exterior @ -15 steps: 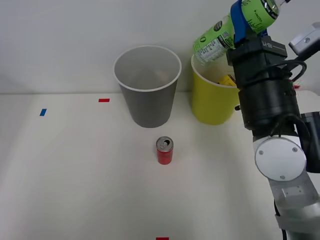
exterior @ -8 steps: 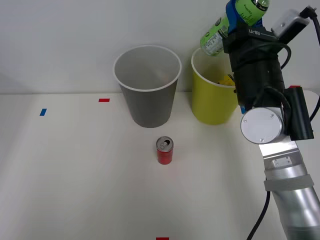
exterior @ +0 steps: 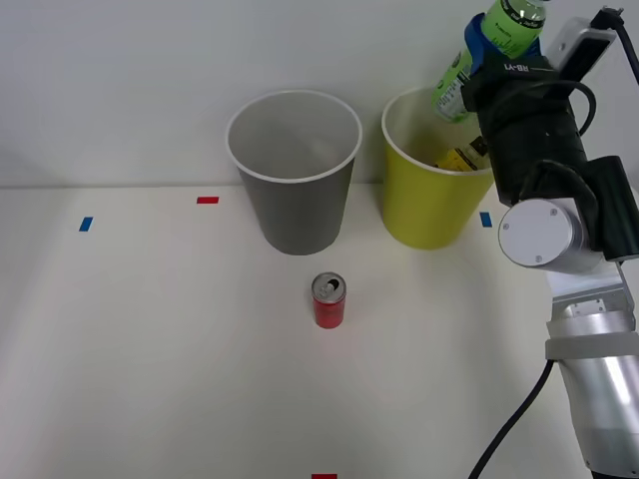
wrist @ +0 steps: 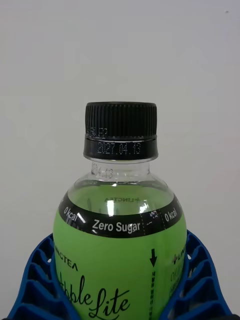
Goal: Put cans in the gray bin, plastic bottles in the light green bin
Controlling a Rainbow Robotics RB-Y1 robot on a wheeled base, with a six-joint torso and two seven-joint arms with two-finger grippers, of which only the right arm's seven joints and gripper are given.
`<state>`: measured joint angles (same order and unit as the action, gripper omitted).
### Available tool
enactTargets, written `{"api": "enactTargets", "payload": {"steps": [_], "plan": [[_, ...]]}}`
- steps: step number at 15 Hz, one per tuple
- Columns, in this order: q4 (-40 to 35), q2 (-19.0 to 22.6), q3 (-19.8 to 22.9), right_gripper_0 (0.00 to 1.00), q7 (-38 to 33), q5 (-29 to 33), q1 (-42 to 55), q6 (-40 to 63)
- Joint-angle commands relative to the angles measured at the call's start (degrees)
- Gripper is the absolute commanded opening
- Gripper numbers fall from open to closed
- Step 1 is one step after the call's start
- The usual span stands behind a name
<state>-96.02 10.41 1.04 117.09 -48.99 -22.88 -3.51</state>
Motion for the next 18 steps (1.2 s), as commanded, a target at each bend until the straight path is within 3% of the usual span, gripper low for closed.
{"api": "enactTargets", "payload": {"steps": [1,5,6,7,9,10,13,18], "plan": [[0.0,0.0,0.0,0.0,-0.2,-0.1,0.0,0.1],[0.0,0.0,-0.3,0.0,-0.5,-0.2,-0.1,0.0],[0.0,0.0,-0.4,0.13,-0.7,-0.3,-0.1,0.0],[0.0,0.0,-0.5,0.4,-0.9,-0.3,-0.1,0.1],[0.0,0.0,-0.9,0.81,-1.2,-0.7,-0.1,0.0],[0.0,0.0,-1.0,0.89,-1.4,-0.8,-0.1,0.0],[0.0,-0.5,-1.4,0.96,-1.8,-1.0,-0.1,0.0],[0.0,-1.1,-1.5,0.99,-1.8,-1.0,-0.1,0.0]]}}
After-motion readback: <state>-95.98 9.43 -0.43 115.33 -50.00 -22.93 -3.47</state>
